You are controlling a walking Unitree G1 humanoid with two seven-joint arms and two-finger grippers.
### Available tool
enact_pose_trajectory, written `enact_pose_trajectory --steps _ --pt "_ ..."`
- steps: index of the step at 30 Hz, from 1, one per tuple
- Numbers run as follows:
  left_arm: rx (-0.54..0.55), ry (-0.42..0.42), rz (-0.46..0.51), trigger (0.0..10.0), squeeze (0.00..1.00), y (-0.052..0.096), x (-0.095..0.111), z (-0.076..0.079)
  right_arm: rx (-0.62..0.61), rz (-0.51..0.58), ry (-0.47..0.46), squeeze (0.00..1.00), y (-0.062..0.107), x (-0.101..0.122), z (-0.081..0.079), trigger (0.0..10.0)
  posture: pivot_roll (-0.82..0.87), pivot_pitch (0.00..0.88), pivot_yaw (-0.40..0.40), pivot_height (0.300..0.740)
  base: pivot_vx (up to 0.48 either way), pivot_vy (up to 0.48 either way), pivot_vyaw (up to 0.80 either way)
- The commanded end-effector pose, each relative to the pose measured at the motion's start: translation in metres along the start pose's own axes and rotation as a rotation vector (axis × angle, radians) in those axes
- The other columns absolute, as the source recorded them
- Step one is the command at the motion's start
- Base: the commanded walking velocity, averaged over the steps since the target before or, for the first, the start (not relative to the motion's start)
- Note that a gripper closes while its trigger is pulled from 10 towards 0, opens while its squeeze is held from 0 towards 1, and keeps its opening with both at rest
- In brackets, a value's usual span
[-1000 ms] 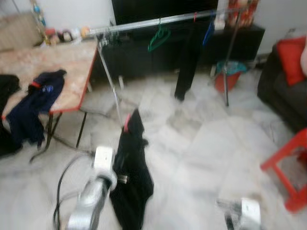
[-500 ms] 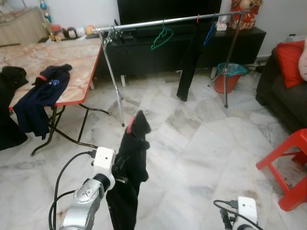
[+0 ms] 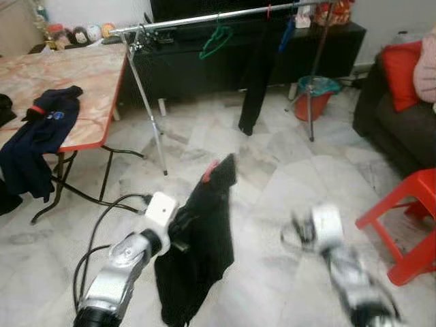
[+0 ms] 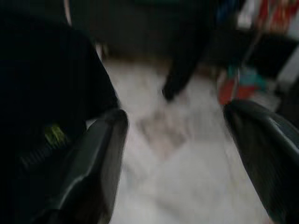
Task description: Hang hanger
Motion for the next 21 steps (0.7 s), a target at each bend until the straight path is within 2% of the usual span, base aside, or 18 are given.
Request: enact_pose_trajectory --steps 1,3,8,9,10,11,13,15,16,17,18,19,20,21 --pt "0.002 -0.038 0.034 10.0 0.0 -0.002 0.012 -0.006 0.029 -0.058 -0.034 0.0 0.014 -0.02 -0.006 10.0 0.03 0.0 0.02 0.74 0.0 0.0 0.0" --pt "-0.004 -0.041 0.038 10.0 0.0 -0.004 0.014 -0.006 0.031 -0.015 -0.066 0.0 0.015 -0.013 -0.006 10.0 0.03 0.0 0.02 0.74 0.0 0.0 0.0" --pt "-0.013 -0.049 0.039 10.0 0.0 -0.005 0.015 -0.006 0.103 -0.033 -0.069 0.0 0.02 -0.014 -0.01 10.0 0.03 0.0 0.017 0.74 0.0 0.0 0.0" --pt "-0.013 -0.05 0.039 10.0 0.0 -0.005 0.015 -0.006 0.122 -0.024 -0.081 0.25 0.022 -0.013 -0.01 10.0 0.03 0.0 0.016 0.74 0.0 0.0 0.0" --pt "-0.013 -0.051 0.038 10.0 0.0 -0.006 0.015 -0.006 0.135 -0.016 -0.089 0.25 0.023 -0.012 -0.011 10.0 0.03 0.0 0.014 0.74 0.0 0.0 0.0" --pt "-0.012 -0.052 0.04 10.0 0.0 -0.006 0.015 -0.007 0.17 0.002 -0.093 1.0 0.027 -0.009 -0.012 10.0 0.03 0.0 0.013 0.74 0.0 0.0 0.0" --pt "-0.013 -0.052 0.041 10.0 0.0 -0.006 0.016 -0.007 0.186 0.004 -0.092 1.0 0.029 -0.008 -0.012 10.0 0.03 0.0 0.013 0.74 0.0 0.0 0.0" --pt "-0.031 -0.056 0.052 10.0 0.0 -0.006 0.019 -0.007 0.25 -0.001 -0.067 1.0 0.031 -0.006 -0.016 10.0 0.03 0.0 0.013 0.74 0.0 0.0 0.0" --pt "-0.055 -0.066 0.067 10.0 0.0 -0.007 0.025 -0.008 0.322 -0.011 -0.058 1.0 0.033 -0.005 -0.021 10.0 0.03 0.0 0.014 0.74 0.0 0.0 0.0" --pt "-0.055 -0.066 0.067 10.0 0.0 -0.007 0.025 -0.008 0.322 -0.011 -0.058 1.0 0.033 -0.005 -0.021 10.0 0.03 0.0 0.014 0.74 0.0 0.0 0.0" --pt "-0.087 -0.072 0.083 10.0 0.0 -0.009 0.03 -0.007 0.365 -0.008 -0.031 0.92 0.033 -0.002 -0.024 10.0 0.03 0.0 0.014 0.74 0.0 0.0 0.0" --pt "-0.087 -0.072 0.083 10.0 0.0 -0.009 0.03 -0.007 0.365 -0.008 -0.031 0.92 0.033 -0.002 -0.024 10.0 0.03 0.0 0.014 0.74 0.0 0.0 0.0" --pt "-0.1 -0.075 0.092 10.0 0.0 -0.01 0.033 -0.006 0.375 -0.006 -0.029 0.37 0.033 -0.002 -0.025 10.0 0.03 0.0 0.014 0.74 0.0 0.0 0.0" --pt "-0.114 -0.076 0.099 10.0 0.0 -0.011 0.035 -0.006 0.386 -0.006 -0.024 0.23 0.033 -0.002 -0.026 10.0 0.03 0.0 0.014 0.74 0.0 0.0 0.0"
Point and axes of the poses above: a point about 5 cm out from each wrist's last joint towards the gripper, its own y axis pointing back from the gripper into the wrist, its own x axis along the axis of the wrist's last joint, z = x × y, the point moved 1 cm from there along -y, pointing out of the wrist towards the gripper, and after that the axes turned 12 degrees about -y, right-handed, at the moved point
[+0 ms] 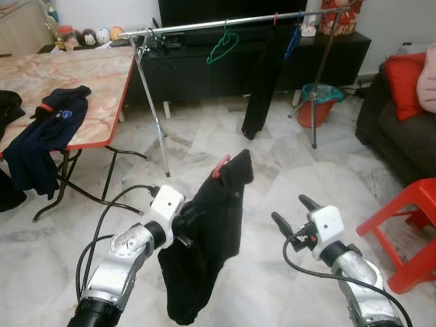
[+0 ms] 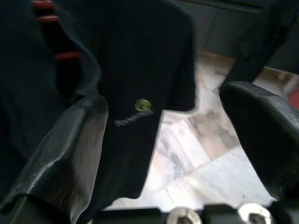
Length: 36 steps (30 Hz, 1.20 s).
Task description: Hang hanger
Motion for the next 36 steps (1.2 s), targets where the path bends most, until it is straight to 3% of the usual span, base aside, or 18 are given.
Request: enact_pose_trajectory --steps 1,8,16,25,26,29,30,36 --pt "-0.038 -0.04 0.073 10.0 0.0 -0.004 0.023 -0.004 0.052 -0.004 0.023 0.0 -0.003 0.003 -0.004 10.0 0.03 0.0 0.015 0.74 0.0 0.0 0.0" --pt "-0.136 -0.05 0.115 10.0 0.0 -0.004 0.038 0.004 0.155 -0.058 0.027 0.0 -0.006 0.001 -0.014 10.0 0.03 0.0 0.014 0.74 0.0 0.0 0.0" --pt "-0.235 -0.048 0.142 10.0 0.0 -0.002 0.05 0.014 0.143 -0.068 0.051 0.0 -0.01 0.004 -0.01 10.0 0.04 0.0 0.014 0.74 0.0 0.0 0.0" --pt "-0.267 -0.044 0.136 10.0 0.0 -0.001 0.053 0.018 0.121 -0.071 0.071 0.0 -0.014 0.006 -0.006 10.0 0.04 0.0 0.016 0.74 0.0 0.0 0.0" --pt "-0.269 -0.044 0.133 10.0 0.0 -0.001 0.053 0.018 0.112 -0.074 0.074 0.0 -0.014 0.005 -0.004 9.3 0.04 0.0 0.015 0.74 0.0 0.0 0.0" --pt "-0.271 -0.044 0.132 10.0 0.0 0.0 0.054 0.018 0.106 -0.076 0.074 0.0 -0.014 0.005 -0.003 9.3 0.04 0.0 0.015 0.74 0.0 0.0 0.0" --pt "-0.271 -0.044 0.131 10.0 0.0 0.0 0.054 0.018 0.1 -0.076 0.074 0.0 -0.014 0.005 -0.003 0.0 0.04 0.0 0.014 0.74 0.0 0.0 0.0" --pt "-0.27 -0.045 0.12 10.0 0.0 0.001 0.053 0.018 0.087 -0.08 0.066 0.0 -0.015 0.004 -0.001 0.0 0.04 0.0 0.012 0.74 0.0 0.0 0.0"
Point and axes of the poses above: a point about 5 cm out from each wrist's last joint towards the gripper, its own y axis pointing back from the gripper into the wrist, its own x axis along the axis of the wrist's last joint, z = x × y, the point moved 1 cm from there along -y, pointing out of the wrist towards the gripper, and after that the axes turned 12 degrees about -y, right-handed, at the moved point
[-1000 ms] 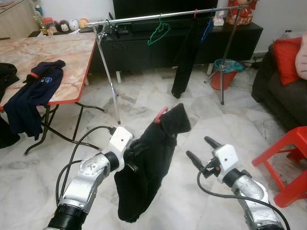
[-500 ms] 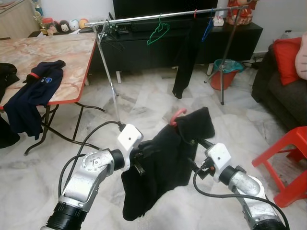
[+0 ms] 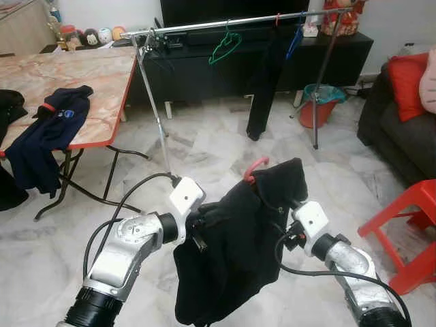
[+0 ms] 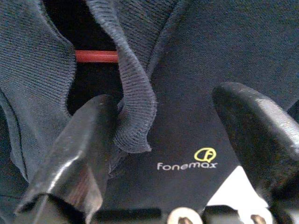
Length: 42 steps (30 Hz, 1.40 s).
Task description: Hang hanger
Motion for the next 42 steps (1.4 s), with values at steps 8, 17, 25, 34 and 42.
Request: enact_pose_trajectory --steps 8,17,25,34,42 --pt "-0.003 -0.048 0.046 10.0 0.0 0.0009 0.0168 -0.0012 -0.007 0.001 0.007 0.0 -0.0021 0.0011 0.003 0.0 0.04 0.0 0.011 0.74 0.0 0.0 0.0" --pt "0.003 -0.048 0.043 10.0 0.0 -0.0003 0.0172 -0.001 -0.014 -0.001 0.003 0.0 -0.0014 -0.0009 0.0042 0.0 0.04 0.0 0.012 0.74 0.0 0.0 0.0" --pt "0.004 -0.048 0.042 10.0 0.0 0.0002 0.0175 -0.0011 -0.02 -0.009 -0.003 0.0 -0.0007 -0.0041 0.0044 0.0 0.04 0.0 0.011 0.74 0.0 0.0 0.0" --pt "0.001 -0.047 0.048 10.0 0.0 -0.0003 0.0188 -0.0002 -0.029 -0.017 0.0 0.0 -0.0008 -0.0054 0.0056 0.0 0.05 0.0 0.01 0.74 0.0 0.0 0.0" --pt "-0.003 -0.047 0.046 10.0 0.0 -0.0001 0.0184 0.0007 -0.038 -0.015 0.006 0.0 -0.0009 -0.0052 0.0068 0.0 0.05 0.0 0.01 0.74 0.0 0.0 0.0"
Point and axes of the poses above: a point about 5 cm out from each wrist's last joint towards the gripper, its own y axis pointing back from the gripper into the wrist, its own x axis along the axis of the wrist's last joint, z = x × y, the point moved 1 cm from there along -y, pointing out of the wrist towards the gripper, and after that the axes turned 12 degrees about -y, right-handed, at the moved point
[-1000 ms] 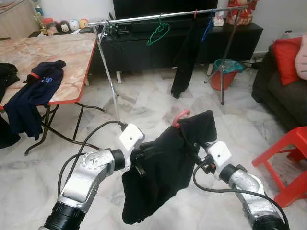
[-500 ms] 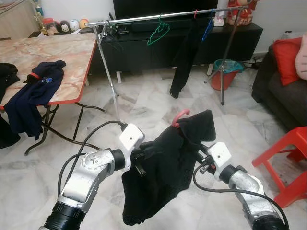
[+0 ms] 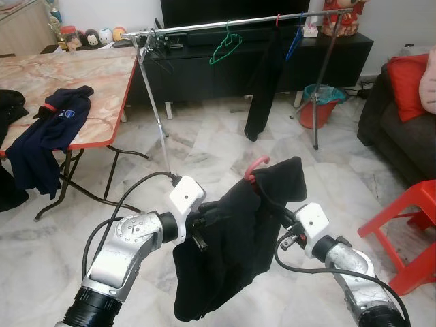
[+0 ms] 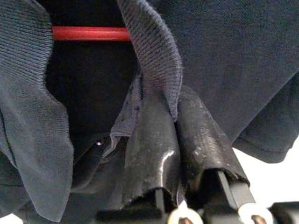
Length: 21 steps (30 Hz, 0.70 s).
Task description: Hang hanger
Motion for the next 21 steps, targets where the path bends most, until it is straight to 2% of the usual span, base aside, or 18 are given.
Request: enact_pose_trajectory --steps 1,6,13,17,21 --pt "-0.007 -0.04 0.046 10.0 0.0 0.0 0.015 0.0 -0.005 0.008 0.013 0.0 -0.001 0.003 0.003 0.0 0.05 0.0 0.01 0.74 0.0 0.0 0.0" --pt "-0.008 -0.046 0.033 10.0 0.0 0.0 0.013 0.0 -0.014 0.009 0.017 0.0 -0.001 0.004 0.004 0.0 0.05 0.0 0.01 0.74 0.0 0.0 0.0" --pt "-0.056 -0.152 -0.118 10.0 0.0 0.012 -0.012 0.003 -0.029 -0.004 0.035 0.0 0.0 0.004 0.008 0.0 0.04 0.0 0.011 0.74 0.0 0.0 0.0" --pt "-0.071 -0.234 -0.237 10.0 0.0 0.027 -0.03 -0.001 -0.026 -0.019 0.047 0.0 0.001 0.002 0.009 0.0 0.05 0.0 0.009 0.74 0.0 0.0 0.0" --pt "-0.1 -0.281 -0.291 10.0 0.0 0.036 -0.038 -0.002 -0.019 -0.033 0.059 0.0 0.0 0.001 0.008 0.0 0.05 0.0 0.007 0.74 0.0 0.0 0.0"
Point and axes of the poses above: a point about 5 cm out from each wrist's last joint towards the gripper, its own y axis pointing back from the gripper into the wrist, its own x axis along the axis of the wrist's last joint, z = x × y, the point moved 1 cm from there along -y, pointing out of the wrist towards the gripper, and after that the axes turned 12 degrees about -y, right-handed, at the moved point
